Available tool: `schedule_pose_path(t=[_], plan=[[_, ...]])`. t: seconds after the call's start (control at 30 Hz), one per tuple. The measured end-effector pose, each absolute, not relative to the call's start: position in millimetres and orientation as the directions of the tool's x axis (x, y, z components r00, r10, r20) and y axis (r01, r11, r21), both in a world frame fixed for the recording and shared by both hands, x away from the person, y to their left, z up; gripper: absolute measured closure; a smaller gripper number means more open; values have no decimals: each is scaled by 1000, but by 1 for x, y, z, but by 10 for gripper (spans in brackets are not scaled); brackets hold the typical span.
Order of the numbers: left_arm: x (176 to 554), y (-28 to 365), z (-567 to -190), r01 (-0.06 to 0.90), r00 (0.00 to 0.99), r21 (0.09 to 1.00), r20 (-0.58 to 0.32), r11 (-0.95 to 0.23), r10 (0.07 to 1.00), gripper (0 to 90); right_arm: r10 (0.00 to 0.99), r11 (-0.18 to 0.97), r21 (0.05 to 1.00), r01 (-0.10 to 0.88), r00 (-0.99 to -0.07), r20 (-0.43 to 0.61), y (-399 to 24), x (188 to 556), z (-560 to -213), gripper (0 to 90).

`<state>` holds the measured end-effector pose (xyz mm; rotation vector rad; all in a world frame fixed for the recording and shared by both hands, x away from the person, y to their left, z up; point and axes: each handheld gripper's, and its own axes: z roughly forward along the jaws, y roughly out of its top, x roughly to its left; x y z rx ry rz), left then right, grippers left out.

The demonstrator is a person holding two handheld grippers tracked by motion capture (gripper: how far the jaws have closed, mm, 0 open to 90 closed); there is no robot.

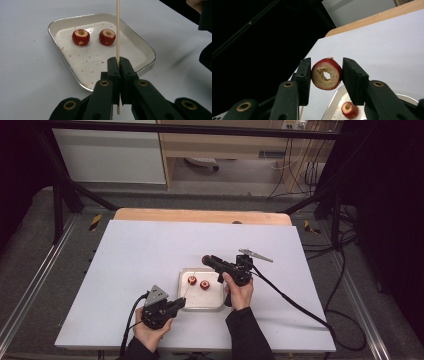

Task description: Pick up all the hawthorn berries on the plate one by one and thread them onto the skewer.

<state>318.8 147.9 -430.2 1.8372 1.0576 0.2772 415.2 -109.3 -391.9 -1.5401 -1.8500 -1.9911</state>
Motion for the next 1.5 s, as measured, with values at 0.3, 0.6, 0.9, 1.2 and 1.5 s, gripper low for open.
schedule_pose_path(t=[0.3,0.6,0.9,1.2,1.5], plan=[[322,131,-431,558,589,820,-286,-125,756,881,560,-351,766,539,-534,633,-110,416,-390,607],[325,124,-428,543,580,834,-285,-102,763,881,537,-381,755,534,-537,651,-108,416,-391,608],[325,123,-428,532,581,843,-290,-86,760,881,517,-417,734,536,-524,677,-105,415,-394,608],[325,122,-430,535,580,840,-294,-83,759,881,499,-431,724,539,-526,689,-104,414,-396,608],[325,123,-430,530,581,844,-291,-83,760,881,500,-432,723,539,-524,689,-104,414,-395,608]])
